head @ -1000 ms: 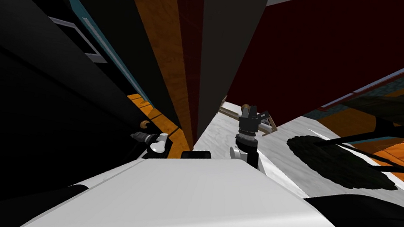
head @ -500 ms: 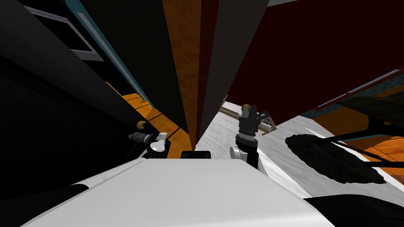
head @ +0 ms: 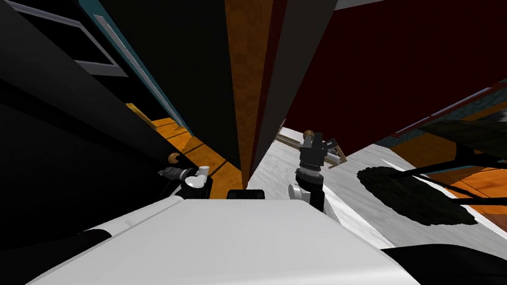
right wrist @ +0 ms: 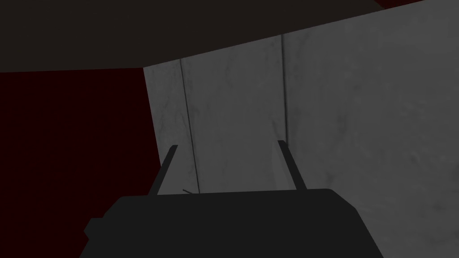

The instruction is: Push the door open

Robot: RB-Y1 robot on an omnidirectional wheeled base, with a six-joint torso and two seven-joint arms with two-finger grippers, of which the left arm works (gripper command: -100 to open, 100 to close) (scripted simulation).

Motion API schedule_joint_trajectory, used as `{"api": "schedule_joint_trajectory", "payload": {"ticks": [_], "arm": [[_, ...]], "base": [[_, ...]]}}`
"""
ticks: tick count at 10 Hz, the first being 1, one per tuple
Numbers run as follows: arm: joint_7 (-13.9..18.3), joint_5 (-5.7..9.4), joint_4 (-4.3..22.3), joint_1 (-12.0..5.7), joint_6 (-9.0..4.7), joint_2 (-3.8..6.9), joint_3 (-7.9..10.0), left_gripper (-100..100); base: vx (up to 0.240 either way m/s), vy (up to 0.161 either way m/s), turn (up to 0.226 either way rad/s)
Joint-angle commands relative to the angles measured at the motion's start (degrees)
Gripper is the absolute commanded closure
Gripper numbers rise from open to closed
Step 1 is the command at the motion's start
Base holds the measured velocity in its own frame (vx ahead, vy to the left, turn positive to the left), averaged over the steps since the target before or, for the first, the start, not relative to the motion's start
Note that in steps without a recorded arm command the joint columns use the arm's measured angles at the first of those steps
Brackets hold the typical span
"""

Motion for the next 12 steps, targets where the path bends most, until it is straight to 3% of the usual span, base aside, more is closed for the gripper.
{"api": "schedule_joint_trajectory", "payload": {"ticks": [1,2,5,7,9,12], "arm": [[-0.5,0.10,-2.9,0.74,0.24,-0.56,0.33,100],[-0.7,0.59,-2.8,0.40,-0.83,-0.36,1.08,100],[-0.7,0.84,-2.5,0.23,-1.37,-0.26,1.45,100],[-1.0,1.85,-1.5,-0.47,-3.59,0.05,2.99,100],[-1.0,1.85,-1.5,-0.47,-3.59,0.05,2.99,100],[-1.1,2.38,-0.9,-0.84,-4.75,0.15,3.79,100]], "base": [[0.001,0.020,0.026],[-0.011,0.084,-0.040],[0.002,0.053,-0.011],[-0.016,0.135,-0.084],[0.003,0.097,-0.005],[0.002,0.056,-0.021]]}}
